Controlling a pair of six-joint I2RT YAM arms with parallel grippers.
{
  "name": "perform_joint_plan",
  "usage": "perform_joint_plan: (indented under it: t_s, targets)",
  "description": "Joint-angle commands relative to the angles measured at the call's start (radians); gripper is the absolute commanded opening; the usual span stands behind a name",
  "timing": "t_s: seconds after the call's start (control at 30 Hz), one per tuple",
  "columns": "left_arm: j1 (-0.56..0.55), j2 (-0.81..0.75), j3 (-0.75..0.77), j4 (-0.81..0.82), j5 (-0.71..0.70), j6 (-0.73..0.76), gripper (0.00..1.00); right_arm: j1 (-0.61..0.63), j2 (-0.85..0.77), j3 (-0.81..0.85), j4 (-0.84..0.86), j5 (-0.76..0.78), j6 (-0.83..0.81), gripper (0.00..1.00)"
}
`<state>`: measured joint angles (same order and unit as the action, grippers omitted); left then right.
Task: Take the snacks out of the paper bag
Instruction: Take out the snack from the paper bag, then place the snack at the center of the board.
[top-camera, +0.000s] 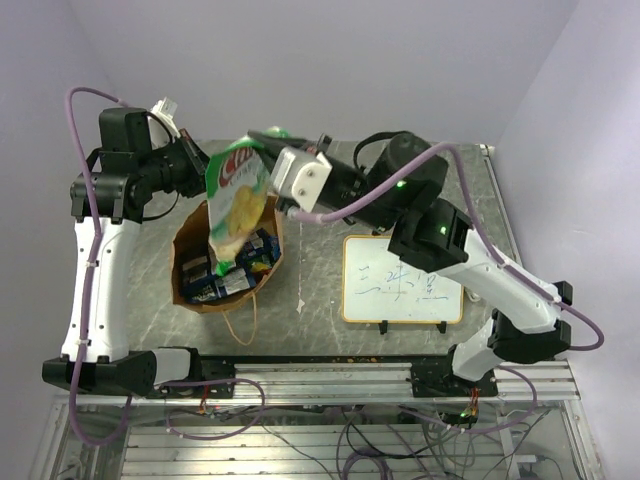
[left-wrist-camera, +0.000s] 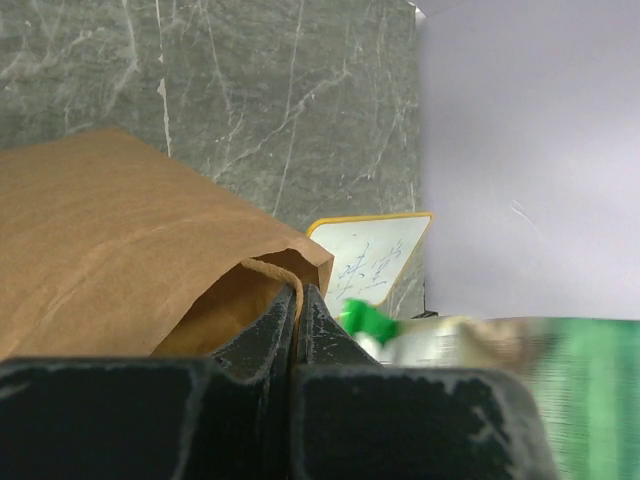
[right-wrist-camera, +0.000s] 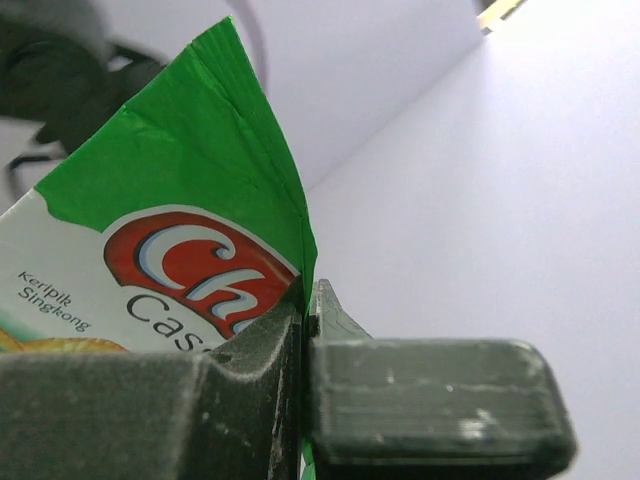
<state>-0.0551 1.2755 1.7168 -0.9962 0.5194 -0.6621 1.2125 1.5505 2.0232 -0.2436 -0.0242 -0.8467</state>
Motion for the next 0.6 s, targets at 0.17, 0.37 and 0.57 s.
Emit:
perform_joint_plan:
  t_s: [0.17,0.37,0.57]
  targets:
    - [0.0,-0.022,-0.006,-0.008,0.004,0.041,0.07,-0.034,0.208,0.351,0.155,0.306,-0.127,0.0]
    - [0.0,-0.033,-0.014,-0.036,-0.013,0.069,0.07,-0.163,0.22,0.356,0.212,0.356,-0.04,0.0]
    - [0.0,-0.025,0.022,-0.072,-0.026,0.09,0.07,-0.329,0.206,0.298,0.214,0.395,0.081,0.0]
